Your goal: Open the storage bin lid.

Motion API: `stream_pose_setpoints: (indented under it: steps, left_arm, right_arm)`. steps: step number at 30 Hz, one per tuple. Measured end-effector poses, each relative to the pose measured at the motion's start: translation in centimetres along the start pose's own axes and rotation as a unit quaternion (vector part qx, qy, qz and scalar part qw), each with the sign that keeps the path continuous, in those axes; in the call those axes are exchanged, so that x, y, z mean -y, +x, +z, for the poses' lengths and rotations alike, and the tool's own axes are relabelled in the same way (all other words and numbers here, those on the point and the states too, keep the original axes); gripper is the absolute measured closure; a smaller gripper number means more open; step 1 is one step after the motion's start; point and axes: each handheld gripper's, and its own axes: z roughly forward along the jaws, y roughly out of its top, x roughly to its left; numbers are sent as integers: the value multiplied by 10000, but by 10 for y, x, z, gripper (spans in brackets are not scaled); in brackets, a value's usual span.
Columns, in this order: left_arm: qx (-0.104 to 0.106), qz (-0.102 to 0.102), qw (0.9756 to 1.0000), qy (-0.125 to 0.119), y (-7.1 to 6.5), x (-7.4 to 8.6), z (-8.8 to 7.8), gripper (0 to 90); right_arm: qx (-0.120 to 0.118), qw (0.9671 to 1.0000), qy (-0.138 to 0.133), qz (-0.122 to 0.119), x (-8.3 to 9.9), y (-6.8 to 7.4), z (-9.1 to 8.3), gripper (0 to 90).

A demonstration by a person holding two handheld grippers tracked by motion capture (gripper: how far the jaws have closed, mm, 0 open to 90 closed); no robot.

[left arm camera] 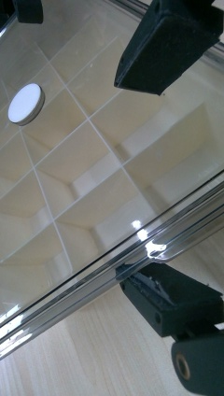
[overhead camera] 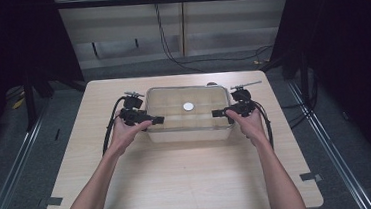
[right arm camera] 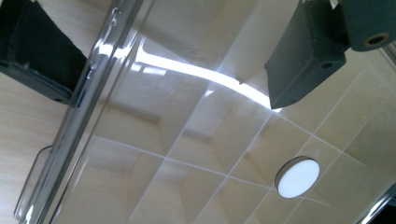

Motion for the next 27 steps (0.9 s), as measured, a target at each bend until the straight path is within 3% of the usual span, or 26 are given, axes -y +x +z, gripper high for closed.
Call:
stream_pose_setpoints:
  steps: [4,7,12,18,24,27]
  left_arm:
    - [-2,15,9999,-157,2,3,-2,147]
    - [4,0,9997,-230,2,5,-2,157]
    - [9,-23,9997,-235,3,5,-3,162]
    - [38,-47,9996,-285,4,6,-4,171]
    - [129,-102,9991,-392,7,9,-6,174]
    - [53,-64,9990,-433,5,8,-8,194]
  right_arm:
    - [284,9994,-59,-178,0,7,0,74]
    - [288,9993,-146,-170,1,7,-1,84]
    - [519,9979,-282,-263,2,9,-4,117]
    - [445,9979,-418,-194,4,8,-7,152]
    - [207,9971,-723,-126,5,5,-14,181]
    - [220,9970,-719,-205,5,6,-15,185]
